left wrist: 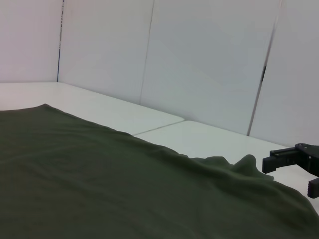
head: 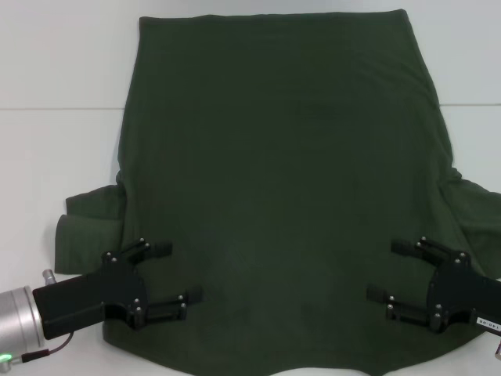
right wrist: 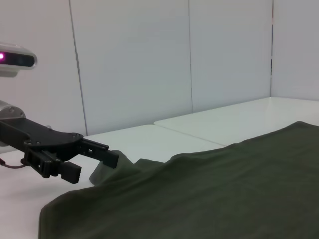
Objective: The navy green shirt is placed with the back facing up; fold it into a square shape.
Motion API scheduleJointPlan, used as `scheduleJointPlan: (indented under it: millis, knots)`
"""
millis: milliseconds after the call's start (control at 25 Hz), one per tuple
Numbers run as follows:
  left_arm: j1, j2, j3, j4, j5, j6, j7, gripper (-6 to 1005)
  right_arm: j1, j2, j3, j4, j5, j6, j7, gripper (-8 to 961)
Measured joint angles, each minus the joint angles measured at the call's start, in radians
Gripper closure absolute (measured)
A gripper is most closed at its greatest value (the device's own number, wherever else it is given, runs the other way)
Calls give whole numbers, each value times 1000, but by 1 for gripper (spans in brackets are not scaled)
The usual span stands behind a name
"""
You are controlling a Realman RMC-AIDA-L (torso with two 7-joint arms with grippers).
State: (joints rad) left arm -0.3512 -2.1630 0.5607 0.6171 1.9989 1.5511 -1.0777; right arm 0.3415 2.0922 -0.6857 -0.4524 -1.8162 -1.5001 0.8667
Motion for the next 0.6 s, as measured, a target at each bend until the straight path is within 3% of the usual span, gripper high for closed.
scheduleJointPlan:
  millis: [440,600]
  knots:
    - [0,-1,1,0,0,0,-10,50,1,0,0,0,0,0,0,62]
    - [-12,11,-36,6,-5,-4,-191,50,1,0,0,0,0,0,0,62]
